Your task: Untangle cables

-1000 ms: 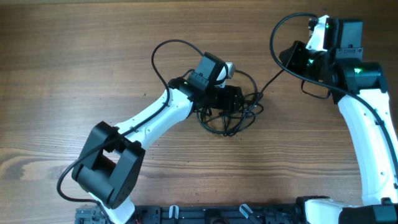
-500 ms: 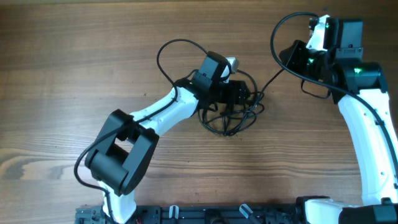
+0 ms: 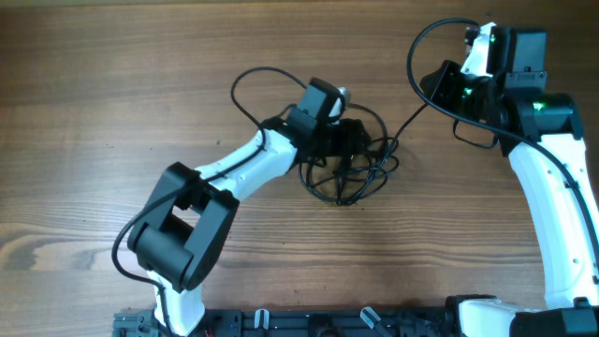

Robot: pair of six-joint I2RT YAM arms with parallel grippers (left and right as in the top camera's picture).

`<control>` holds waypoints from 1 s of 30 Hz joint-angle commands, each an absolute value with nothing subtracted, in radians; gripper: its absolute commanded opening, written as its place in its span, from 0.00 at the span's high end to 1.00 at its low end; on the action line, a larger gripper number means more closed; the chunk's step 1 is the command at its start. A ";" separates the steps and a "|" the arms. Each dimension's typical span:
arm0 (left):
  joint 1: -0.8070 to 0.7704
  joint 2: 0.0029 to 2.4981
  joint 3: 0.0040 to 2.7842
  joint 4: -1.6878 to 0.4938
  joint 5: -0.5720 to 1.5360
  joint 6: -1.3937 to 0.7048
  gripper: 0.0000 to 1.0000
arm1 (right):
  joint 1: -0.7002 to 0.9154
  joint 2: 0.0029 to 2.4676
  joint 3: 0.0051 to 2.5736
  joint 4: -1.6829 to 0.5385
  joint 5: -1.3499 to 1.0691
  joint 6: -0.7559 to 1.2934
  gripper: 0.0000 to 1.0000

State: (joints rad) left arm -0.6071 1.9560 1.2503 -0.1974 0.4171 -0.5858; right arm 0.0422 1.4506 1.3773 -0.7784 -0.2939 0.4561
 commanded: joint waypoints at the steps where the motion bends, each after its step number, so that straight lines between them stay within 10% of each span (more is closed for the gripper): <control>1: -0.494 1.969 1.255 -0.215 0.487 -0.481 0.30 | 0.039 1.434 1.405 -0.778 -0.295 0.471 0.96; 8: -0.364 1.969 1.266 -0.126 0.901 -0.348 0.29 | 0.039 1.434 1.405 -0.779 -0.295 0.471 0.96; 17: -0.482 1.969 1.263 -0.331 0.630 0.261 0.32 | 0.040 1.434 1.405 -0.781 -0.295 0.470 0.96; 30: -0.582 2.009 1.262 -0.277 0.630 0.419 0.37 | 0.040 1.434 1.405 -0.787 -0.295 0.463 0.96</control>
